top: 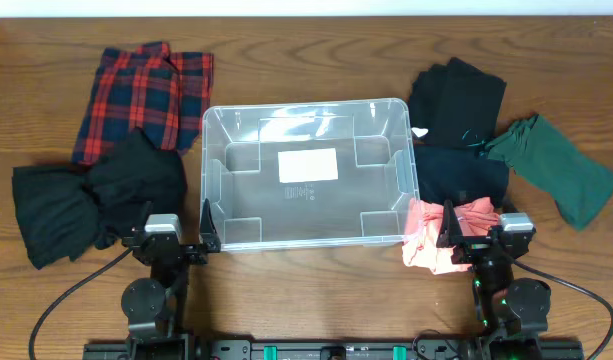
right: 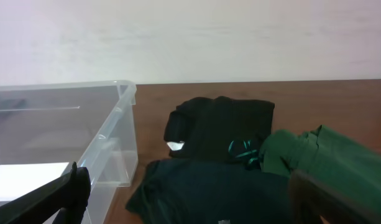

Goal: Pack container

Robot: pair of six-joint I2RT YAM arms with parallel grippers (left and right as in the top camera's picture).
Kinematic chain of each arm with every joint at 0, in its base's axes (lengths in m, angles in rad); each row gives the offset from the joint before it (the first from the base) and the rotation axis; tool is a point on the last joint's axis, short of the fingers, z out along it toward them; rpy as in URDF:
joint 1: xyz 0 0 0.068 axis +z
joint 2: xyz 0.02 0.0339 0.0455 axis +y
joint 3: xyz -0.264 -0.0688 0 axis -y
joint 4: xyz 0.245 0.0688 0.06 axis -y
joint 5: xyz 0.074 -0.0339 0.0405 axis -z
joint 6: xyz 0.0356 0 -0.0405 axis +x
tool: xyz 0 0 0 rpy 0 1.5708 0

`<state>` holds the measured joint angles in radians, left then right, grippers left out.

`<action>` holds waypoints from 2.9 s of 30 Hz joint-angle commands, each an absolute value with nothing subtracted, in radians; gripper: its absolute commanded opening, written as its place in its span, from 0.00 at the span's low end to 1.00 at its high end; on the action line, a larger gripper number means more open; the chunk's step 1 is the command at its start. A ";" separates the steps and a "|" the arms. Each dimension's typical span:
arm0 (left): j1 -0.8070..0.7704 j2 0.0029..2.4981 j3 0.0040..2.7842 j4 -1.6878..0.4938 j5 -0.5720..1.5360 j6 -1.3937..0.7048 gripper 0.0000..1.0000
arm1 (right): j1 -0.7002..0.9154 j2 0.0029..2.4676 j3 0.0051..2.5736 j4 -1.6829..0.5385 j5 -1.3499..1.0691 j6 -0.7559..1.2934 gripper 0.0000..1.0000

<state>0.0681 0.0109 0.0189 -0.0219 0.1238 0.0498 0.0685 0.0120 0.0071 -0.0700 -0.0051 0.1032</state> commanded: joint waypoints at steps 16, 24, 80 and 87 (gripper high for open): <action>0.066 0.012 0.004 -0.059 0.138 0.056 0.98 | 0.059 0.014 0.006 -0.075 -0.008 0.115 0.99; 0.066 0.012 0.004 -0.059 0.138 0.056 0.98 | 0.059 0.014 0.006 -0.074 -0.008 0.115 0.99; 0.340 0.954 1.232 -0.879 0.164 -0.396 0.98 | 0.059 0.013 0.006 -0.074 -0.008 0.115 0.99; 0.774 1.116 1.232 -0.923 0.384 -0.347 0.98 | 0.059 0.013 0.006 -0.075 -0.008 0.115 0.99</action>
<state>0.6659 1.0657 1.2095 -0.9165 0.2691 -0.3691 0.0685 0.0147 0.0071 -0.0700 -0.0051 0.1032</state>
